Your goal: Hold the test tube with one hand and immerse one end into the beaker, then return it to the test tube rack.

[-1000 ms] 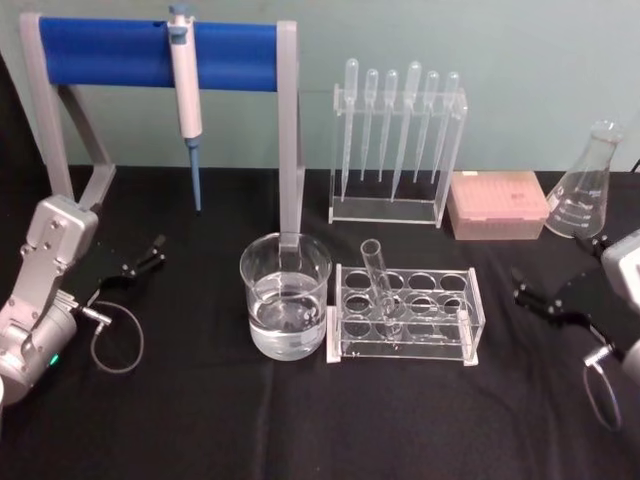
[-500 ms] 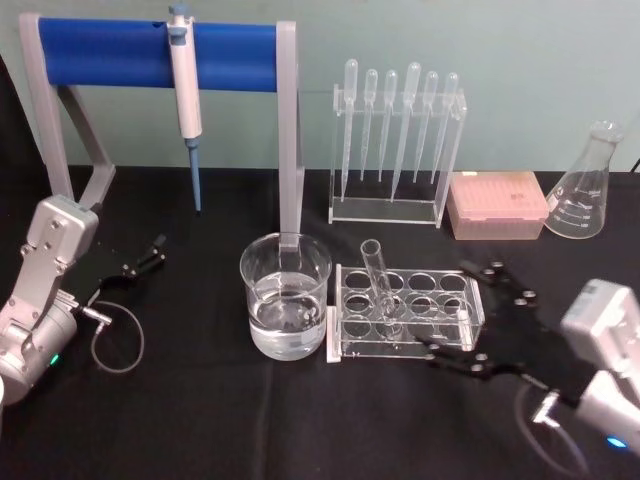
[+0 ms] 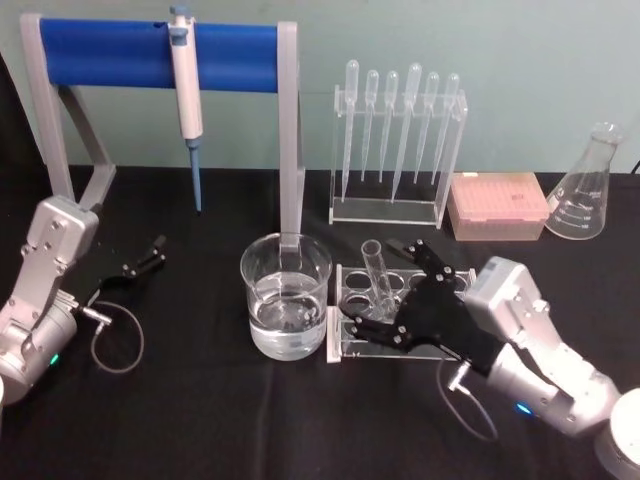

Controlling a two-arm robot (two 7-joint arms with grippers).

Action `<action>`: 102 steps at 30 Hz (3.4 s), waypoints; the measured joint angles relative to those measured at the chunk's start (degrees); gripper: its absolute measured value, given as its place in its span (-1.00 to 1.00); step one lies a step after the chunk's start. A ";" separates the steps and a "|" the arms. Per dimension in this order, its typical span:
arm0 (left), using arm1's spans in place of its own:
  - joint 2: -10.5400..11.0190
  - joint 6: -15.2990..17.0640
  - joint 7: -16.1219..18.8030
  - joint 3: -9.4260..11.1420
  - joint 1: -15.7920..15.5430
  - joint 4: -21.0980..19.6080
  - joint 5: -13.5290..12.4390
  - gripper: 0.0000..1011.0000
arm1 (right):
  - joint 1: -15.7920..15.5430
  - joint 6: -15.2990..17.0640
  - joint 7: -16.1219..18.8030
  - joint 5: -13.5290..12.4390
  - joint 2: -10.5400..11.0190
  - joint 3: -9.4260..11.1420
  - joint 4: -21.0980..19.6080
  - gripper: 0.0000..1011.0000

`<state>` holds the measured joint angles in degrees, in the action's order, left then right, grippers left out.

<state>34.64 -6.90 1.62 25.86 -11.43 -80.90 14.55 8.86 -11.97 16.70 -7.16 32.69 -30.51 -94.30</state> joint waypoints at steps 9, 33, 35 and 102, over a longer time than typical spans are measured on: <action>0.00 0.00 0.00 0.00 0.01 0.00 0.00 0.98 | 0.56 -0.43 -0.26 0.59 -3.29 0.78 2.38 0.72; 0.00 0.00 0.00 0.00 0.00 0.00 0.00 0.98 | -2.31 0.24 2.14 -2.30 -5.65 5.22 0.43 -0.55; 0.00 0.00 0.00 0.00 0.00 0.00 0.00 0.98 | -2.92 1.18 2.80 -3.94 -5.68 6.19 -0.72 -0.55; 0.00 0.00 0.00 0.00 0.00 0.00 0.00 0.98 | 2.01 23.66 6.07 -20.85 -2.36 12.05 -11.02 -0.55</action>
<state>34.65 -6.91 1.62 25.86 -11.43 -80.90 14.55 10.87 11.69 22.77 -28.00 30.33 -18.46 -105.32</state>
